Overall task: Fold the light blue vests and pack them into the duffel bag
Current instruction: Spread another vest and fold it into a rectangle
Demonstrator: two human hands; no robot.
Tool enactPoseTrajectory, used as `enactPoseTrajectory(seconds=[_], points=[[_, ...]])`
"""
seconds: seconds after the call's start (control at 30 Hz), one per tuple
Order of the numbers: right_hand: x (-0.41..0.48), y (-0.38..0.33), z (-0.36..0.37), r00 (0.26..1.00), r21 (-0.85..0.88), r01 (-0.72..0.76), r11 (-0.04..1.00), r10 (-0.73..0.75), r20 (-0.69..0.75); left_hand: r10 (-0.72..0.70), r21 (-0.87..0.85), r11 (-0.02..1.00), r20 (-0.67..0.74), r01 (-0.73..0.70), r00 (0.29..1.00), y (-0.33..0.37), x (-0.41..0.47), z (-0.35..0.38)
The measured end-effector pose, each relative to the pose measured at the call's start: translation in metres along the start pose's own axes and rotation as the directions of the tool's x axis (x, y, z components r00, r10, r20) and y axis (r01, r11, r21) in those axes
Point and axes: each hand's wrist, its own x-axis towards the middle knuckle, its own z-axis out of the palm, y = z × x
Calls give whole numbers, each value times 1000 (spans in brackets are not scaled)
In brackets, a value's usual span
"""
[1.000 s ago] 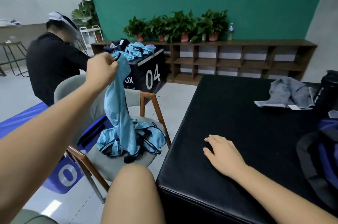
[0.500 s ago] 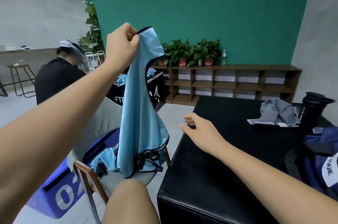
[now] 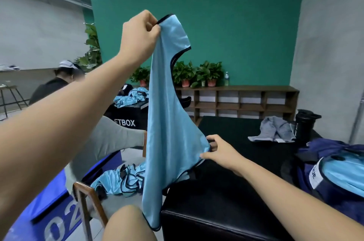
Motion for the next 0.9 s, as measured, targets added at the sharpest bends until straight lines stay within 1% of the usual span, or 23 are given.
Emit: enactPoseTrajectory(seconds=[0.13, 0.17, 0.3, 0.37, 0.47, 0.53, 0.6, 0.63, 0.7, 0.77, 0.9], points=[[-23, 10, -7, 996, -9, 32, 999, -31, 84, 20, -8, 1000, 6, -20, 1000, 19, -1, -10], [-28, 10, -10, 995, 3, 44, 999, -44, 86, 20, -5, 1000, 7, -20, 1000, 23, 0, -12], [-40, -1, -37, 994, 111, 105, 988, -105, -5, 3, -31, 1000, 19, -2, 1000, 35, 1, -23], [-47, -10, -53, 993, 106, 117, 987, -117, -4, -15, -52, 999, 20, 16, 1000, 39, 2, -29], [-60, -17, -56, 988, 115, 55, 992, -70, 137, -30, -78, 996, 19, 32, 999, 48, 3, -37], [-68, -18, -44, 968, 58, 37, 998, -50, 246, -28, -95, 995, 23, 31, 999, 56, 3, -42], [-74, -18, -27, 945, 68, 62, 996, -80, 317, -23, -99, 995, 28, 25, 999, 62, 3, -45], [-76, -19, -19, 940, 103, 84, 991, -113, 322, -18, -95, 995, 30, 20, 999, 64, 3, -46], [-80, -25, -8, 943, 160, 140, 977, -181, 281, -5, -83, 996, 36, 8, 999, 68, 1, -48], [-84, -31, -5, 947, 171, 186, 967, -223, 229, 2, -73, 997, 47, 2, 999, 70, 0, -48], [-85, -34, -21, 968, 98, 199, 975, -211, 135, -4, -55, 998, 51, 6, 999, 66, -5, -49]])
